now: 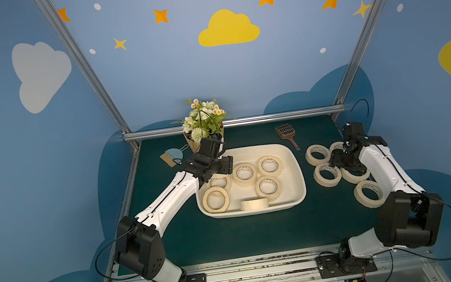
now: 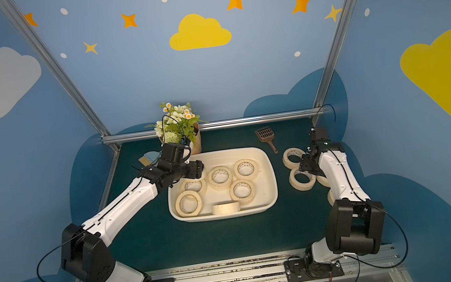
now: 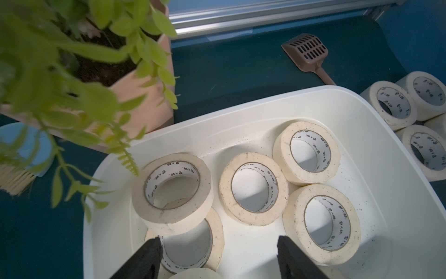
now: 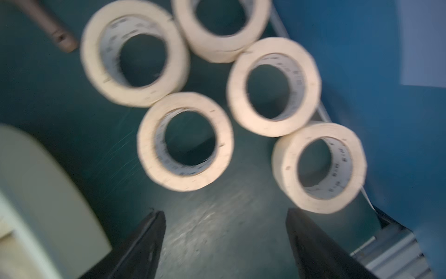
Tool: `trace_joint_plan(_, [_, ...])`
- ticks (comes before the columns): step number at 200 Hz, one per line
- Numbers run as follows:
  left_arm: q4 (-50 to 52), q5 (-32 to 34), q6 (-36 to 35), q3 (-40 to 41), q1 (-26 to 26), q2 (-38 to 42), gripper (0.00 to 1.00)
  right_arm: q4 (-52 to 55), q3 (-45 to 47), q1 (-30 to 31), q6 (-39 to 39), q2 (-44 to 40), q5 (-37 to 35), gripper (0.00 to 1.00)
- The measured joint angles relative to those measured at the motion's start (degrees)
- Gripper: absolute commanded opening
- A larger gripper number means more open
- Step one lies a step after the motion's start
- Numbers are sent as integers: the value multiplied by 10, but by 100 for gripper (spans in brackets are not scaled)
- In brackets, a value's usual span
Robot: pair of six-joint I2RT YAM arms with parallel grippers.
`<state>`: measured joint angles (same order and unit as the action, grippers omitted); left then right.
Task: Take out the art tape in the storage box
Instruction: Pick up the art tape from the storage box.
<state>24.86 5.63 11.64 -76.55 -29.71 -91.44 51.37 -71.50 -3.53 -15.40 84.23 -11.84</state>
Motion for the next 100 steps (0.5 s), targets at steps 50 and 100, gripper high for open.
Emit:
trace_joint_plan(50, [34,-36,-9,-105,-40,-118,73,47,-31,122,25,3,110,86])
trace_joint_plan(100, [49,-26,-23,-154,-42,-238,71,57,-81,184,29,10,178,86])
